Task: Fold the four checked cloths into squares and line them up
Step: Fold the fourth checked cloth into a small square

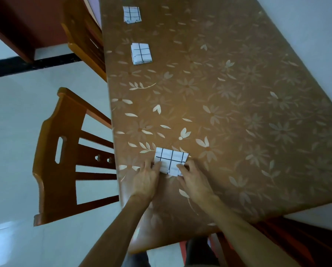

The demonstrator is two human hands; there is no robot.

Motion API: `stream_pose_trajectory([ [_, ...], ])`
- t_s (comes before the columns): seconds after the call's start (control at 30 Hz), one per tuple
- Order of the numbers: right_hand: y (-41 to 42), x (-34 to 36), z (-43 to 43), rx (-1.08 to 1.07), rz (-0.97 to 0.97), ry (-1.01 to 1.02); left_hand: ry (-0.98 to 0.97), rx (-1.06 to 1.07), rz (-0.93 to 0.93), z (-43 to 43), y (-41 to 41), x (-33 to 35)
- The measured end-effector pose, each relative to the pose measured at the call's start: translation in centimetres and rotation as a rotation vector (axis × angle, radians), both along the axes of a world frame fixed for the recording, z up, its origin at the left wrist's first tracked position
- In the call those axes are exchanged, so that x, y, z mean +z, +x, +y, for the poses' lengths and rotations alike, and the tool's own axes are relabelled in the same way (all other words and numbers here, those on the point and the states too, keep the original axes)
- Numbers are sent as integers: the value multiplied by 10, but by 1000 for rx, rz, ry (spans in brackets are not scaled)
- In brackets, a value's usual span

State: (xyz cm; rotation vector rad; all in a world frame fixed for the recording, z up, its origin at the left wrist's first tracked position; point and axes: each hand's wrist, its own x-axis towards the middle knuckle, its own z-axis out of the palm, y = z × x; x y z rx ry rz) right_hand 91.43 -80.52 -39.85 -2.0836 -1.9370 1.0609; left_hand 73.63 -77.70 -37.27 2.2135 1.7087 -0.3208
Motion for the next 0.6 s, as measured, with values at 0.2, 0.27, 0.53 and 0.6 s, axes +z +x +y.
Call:
stream_pose_trajectory([
  [0.2, -79, 2, 26, -63, -246, 214, 58, -116, -11, 73, -70, -7],
  [0.27, -109, 3, 34, -146, -281, 227, 58, -215, -21, 98, -86, -5],
  [0.53, -196, 5, 66, -453, -308, 259, -115, -334, -221, 164, -123, 6],
  [0.6, -207, 5, 80, -523, -311, 273, -114, -379, -263, 179, -127, 1],
])
